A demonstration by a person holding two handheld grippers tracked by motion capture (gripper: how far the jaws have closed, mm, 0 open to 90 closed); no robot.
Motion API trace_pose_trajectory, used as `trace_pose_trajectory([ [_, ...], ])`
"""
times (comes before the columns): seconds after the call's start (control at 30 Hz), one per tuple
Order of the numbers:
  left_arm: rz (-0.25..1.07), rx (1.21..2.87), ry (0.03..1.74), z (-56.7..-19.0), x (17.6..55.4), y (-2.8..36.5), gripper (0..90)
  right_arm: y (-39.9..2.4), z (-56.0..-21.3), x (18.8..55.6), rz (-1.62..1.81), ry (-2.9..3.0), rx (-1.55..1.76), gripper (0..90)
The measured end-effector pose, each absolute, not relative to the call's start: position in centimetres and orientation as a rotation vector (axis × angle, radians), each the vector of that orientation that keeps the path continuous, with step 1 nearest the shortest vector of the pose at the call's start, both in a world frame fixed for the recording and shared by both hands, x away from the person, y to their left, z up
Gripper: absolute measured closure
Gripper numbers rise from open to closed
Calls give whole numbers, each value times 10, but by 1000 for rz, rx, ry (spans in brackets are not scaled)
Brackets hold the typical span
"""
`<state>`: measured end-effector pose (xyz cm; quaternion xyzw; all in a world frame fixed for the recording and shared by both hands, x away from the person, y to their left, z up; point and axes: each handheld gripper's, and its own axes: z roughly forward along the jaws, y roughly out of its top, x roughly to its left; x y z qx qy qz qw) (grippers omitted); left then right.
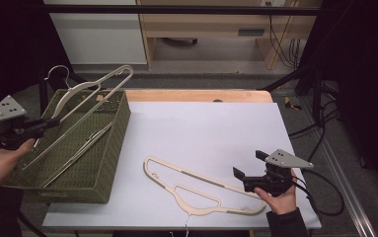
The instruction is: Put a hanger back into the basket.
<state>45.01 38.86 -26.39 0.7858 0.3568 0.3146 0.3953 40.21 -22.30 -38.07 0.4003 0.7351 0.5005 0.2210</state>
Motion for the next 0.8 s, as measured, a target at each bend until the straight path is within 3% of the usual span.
trace_pose_trajectory([
  [0.8, 784, 2088, 1010, -326, 460, 429, 865, -222, -382, 402, 1375, 2054, 1099, 32],
])
